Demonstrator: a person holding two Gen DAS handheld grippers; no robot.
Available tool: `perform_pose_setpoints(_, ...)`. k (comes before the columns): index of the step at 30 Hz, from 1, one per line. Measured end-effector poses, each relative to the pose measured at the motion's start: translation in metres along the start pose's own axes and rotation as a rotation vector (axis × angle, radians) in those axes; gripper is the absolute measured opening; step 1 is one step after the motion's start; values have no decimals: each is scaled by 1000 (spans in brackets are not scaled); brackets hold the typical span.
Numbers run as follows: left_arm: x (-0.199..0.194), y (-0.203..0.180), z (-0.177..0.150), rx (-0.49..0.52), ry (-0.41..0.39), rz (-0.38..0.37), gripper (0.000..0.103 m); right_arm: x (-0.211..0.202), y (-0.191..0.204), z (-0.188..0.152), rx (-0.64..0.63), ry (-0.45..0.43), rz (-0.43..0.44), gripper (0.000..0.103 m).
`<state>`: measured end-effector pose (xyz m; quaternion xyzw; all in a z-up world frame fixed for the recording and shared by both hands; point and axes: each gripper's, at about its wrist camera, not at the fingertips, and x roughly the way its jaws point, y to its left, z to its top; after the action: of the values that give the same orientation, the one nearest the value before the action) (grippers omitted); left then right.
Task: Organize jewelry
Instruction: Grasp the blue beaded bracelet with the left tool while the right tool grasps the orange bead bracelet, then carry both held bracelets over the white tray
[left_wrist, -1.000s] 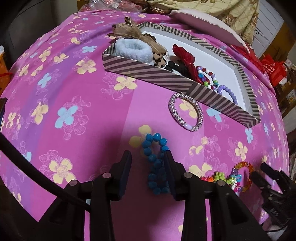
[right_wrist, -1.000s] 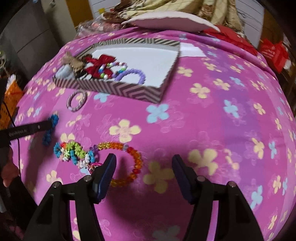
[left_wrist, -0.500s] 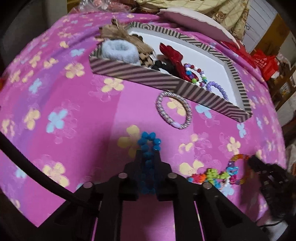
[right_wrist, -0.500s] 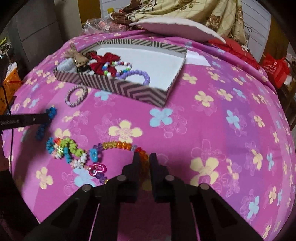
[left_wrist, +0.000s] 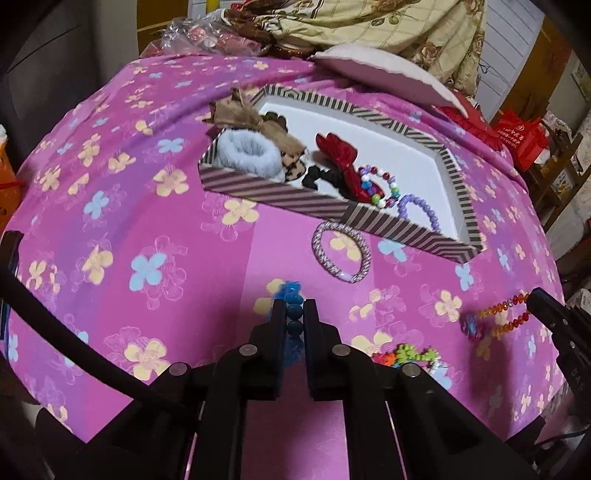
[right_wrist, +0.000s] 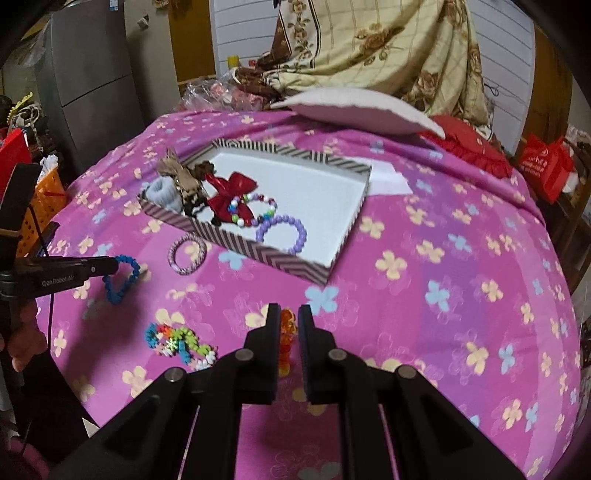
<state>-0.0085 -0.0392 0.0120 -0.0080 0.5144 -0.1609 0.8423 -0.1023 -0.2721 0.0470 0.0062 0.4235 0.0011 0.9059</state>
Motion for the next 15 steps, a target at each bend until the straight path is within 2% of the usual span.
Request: perform_pose_setpoints(15, -23, -16, 12, 38, -48, 10, 21, -22, 6, 21, -42, -42, -9, 9)
